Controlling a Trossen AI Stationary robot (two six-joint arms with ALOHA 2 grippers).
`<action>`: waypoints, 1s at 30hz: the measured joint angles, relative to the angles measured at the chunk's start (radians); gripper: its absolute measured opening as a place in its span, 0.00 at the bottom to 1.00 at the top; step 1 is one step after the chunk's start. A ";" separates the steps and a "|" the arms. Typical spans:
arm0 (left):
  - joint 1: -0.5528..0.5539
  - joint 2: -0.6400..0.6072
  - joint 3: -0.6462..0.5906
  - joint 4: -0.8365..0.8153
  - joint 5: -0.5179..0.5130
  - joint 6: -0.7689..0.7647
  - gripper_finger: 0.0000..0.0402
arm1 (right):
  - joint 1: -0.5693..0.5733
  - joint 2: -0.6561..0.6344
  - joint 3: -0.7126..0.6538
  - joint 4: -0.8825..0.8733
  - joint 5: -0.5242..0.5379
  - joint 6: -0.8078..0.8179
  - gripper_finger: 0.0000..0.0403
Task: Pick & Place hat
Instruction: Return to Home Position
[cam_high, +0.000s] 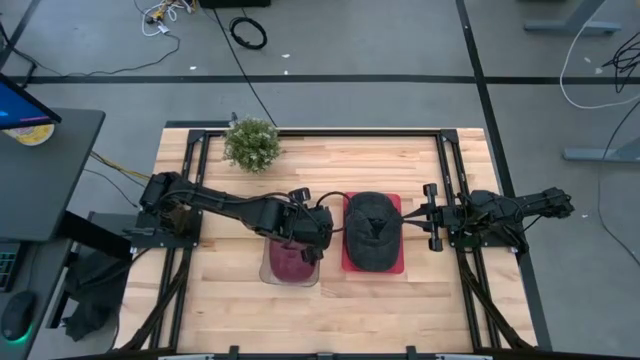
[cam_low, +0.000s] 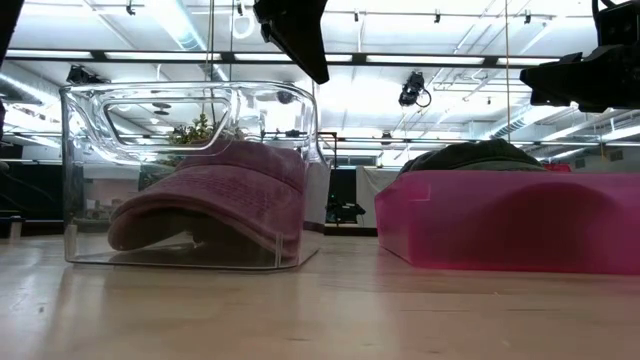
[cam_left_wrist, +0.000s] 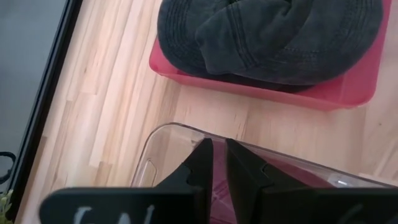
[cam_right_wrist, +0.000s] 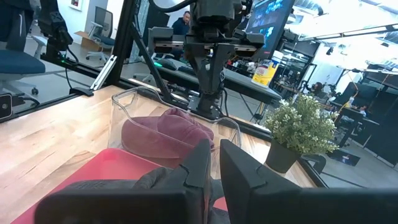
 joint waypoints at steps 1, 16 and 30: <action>0.000 0.000 0.000 0.000 0.000 0.002 0.11 | 0.000 0.000 0.000 0.000 0.000 0.000 0.10; 0.004 -0.001 0.000 0.049 0.142 0.035 0.11 | 0.000 0.000 0.000 0.000 0.000 0.000 0.10; 0.005 -0.059 -0.020 0.121 0.219 0.091 0.11 | 0.000 0.000 0.000 0.000 0.000 0.000 0.10</action>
